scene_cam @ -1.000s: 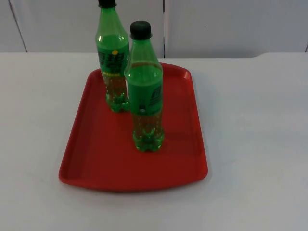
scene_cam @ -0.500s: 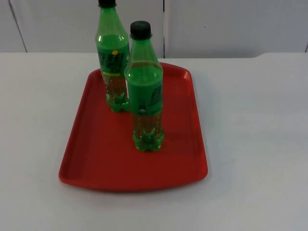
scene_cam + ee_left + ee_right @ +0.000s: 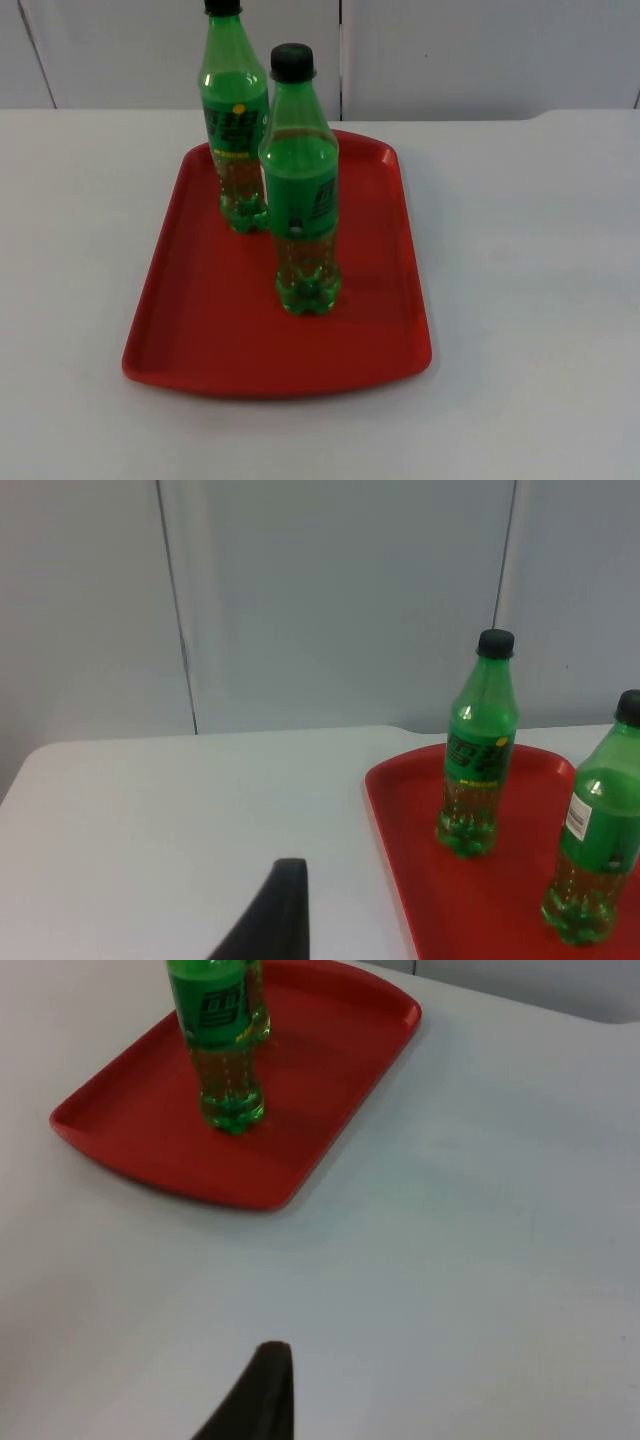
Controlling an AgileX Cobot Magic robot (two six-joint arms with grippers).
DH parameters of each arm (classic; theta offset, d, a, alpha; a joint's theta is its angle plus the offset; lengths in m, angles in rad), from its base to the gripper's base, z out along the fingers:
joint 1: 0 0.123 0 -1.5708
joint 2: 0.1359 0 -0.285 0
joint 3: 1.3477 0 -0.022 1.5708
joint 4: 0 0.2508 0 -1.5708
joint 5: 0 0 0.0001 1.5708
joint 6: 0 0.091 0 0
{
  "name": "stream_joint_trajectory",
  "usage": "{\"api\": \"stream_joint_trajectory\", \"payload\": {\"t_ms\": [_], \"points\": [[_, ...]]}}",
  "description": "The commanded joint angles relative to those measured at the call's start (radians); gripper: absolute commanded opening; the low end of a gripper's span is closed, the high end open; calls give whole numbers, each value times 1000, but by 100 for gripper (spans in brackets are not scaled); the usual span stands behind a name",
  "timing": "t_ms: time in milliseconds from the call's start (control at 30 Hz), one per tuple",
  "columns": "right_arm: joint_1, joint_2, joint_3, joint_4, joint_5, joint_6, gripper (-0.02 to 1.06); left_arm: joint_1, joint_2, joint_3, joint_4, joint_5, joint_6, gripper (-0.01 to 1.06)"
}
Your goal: Place the bottle upright on the tray.
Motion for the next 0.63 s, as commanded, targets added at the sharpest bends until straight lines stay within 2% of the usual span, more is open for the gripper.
{"api": "stream_joint_trajectory", "payload": {"t_ms": [0, 67, 400, 600], "points": [[-32, -4, 3, 3, -4, 3, 105, -1, -3, -5, 2, -5, -6, 100], [-50, -4, 3, 3, -4, 3, 105, -1, -3, -5, 2, -5, -6, 100], [-347, -4, 3, 3, -4, 3, 105, -1, -3, -5, 2, -5, -6, 100], [-429, -4, 3, 3, -4, 3, 105, -1, -3, -5, 2, -5, -6, 100]]}}
